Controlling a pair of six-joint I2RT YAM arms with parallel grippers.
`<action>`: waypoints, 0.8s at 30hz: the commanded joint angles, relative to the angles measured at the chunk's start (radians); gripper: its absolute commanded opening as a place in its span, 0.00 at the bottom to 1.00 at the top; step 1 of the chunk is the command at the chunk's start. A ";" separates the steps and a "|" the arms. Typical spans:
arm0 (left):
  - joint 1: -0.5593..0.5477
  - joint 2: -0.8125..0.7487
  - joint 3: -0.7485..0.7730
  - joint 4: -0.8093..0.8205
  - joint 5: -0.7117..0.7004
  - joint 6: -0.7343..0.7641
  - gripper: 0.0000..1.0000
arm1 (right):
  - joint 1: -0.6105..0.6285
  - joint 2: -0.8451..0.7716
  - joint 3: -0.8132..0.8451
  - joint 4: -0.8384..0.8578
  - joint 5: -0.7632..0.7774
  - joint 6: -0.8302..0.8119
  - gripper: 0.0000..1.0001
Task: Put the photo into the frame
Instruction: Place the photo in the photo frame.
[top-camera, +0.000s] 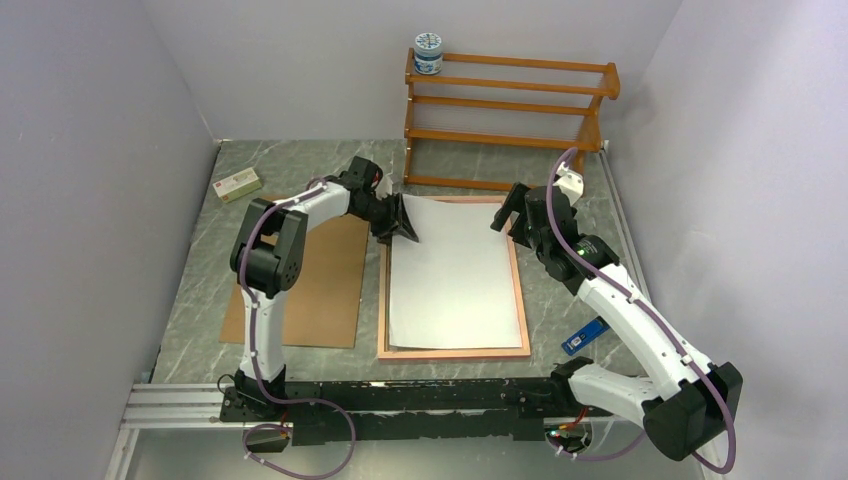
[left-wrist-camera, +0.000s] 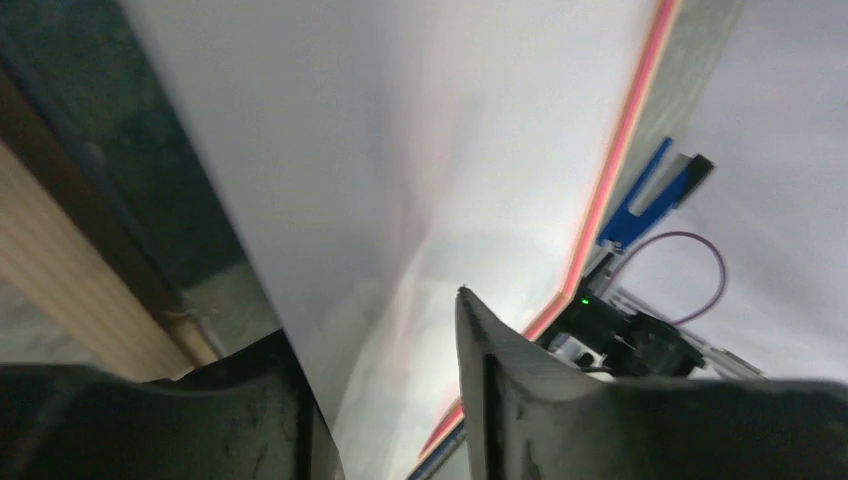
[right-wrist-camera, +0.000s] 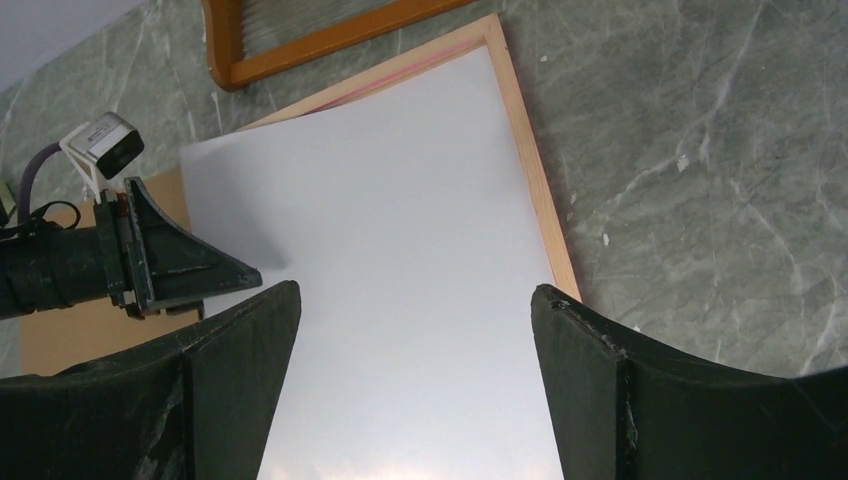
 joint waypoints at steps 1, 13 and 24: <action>-0.005 -0.086 -0.004 -0.015 -0.110 -0.007 0.55 | -0.005 -0.025 -0.003 0.012 0.027 -0.008 0.88; -0.003 -0.302 -0.059 -0.227 -0.405 0.037 0.82 | -0.004 -0.017 -0.002 0.006 0.018 0.018 0.91; 0.096 -0.525 -0.159 -0.302 -0.784 0.078 0.93 | -0.006 0.052 0.015 0.052 -0.177 0.003 0.89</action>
